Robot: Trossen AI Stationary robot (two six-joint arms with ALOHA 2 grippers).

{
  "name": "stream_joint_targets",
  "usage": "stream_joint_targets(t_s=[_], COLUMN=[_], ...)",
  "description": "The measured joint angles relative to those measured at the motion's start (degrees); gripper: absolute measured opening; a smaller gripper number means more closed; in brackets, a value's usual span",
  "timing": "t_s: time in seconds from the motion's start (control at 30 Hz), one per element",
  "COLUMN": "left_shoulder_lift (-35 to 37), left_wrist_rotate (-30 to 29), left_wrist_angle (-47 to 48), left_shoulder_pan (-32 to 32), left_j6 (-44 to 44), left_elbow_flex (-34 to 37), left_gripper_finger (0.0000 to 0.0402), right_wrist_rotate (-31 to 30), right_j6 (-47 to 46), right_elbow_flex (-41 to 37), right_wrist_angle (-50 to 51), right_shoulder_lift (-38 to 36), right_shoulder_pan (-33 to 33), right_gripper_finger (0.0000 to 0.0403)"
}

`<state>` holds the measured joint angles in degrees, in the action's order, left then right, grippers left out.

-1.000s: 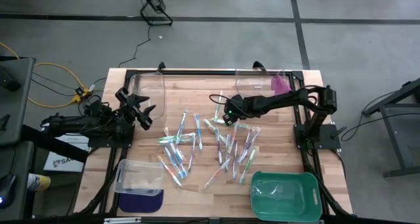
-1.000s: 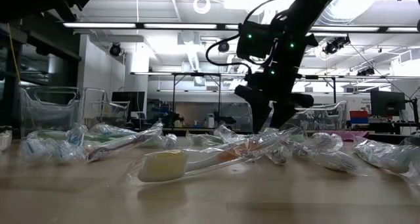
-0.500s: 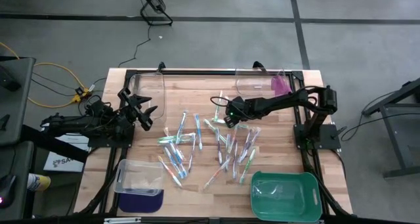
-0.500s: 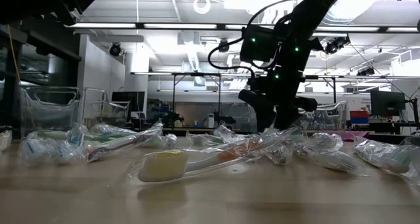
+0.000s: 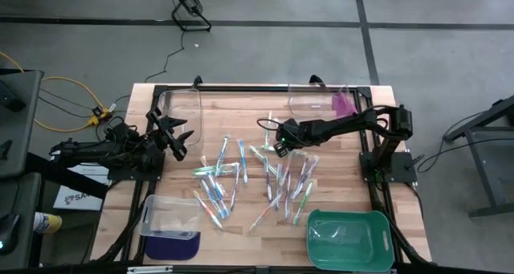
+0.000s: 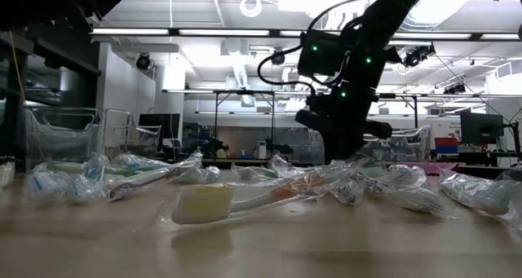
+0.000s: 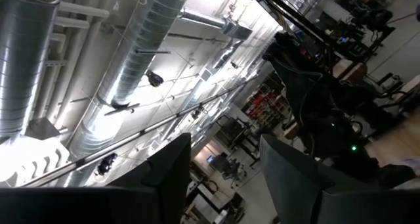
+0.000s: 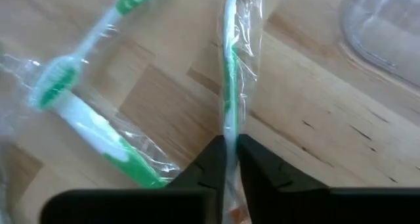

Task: Pick & Place Toothbrushes
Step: Put the green toothbrush into the top right transparent bin

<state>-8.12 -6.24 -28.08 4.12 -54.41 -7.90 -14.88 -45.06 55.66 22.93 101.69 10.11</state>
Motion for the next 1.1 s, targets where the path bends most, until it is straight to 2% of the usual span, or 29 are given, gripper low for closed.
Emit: stream_joint_targets(t_s=[0.4,0.6,0.87,1.0,1.1], left_shoulder_lift=[0.0,0.0,0.0,0.0,0.0], left_wrist_rotate=[0.0,-0.3,-0.3,-0.3,-0.3], left_wrist_angle=[0.6,1.1,1.2,1.2,1.2], left_shoulder_pan=[0.0,0.0,0.0,0.0,0.0], left_j6=[1.0,1.1,2.2,2.3,2.4], left_elbow_flex=[0.0,0.0,0.0,0.0,0.0], left_gripper_finger=[0.0177,0.0177,0.0177,0.0177,0.0177], right_wrist_rotate=[-1.8,-7.2,-18.1,-21.0,-20.8], right_j6=[5.5,7.9,12.9,18.7,24.6], right_elbow_flex=[0.0,0.0,0.0,0.0,0.0], right_wrist_angle=[-7.7,-9.7,-14.7,-17.7,-18.4], right_shoulder_lift=[-2.7,-5.2,-7.0,-7.0,-7.0], right_shoulder_pan=[-2.6,-4.6,-7.9,-9.3,-10.1], right_gripper_finger=[0.0004,0.0003,0.0003,0.0003,0.0003])
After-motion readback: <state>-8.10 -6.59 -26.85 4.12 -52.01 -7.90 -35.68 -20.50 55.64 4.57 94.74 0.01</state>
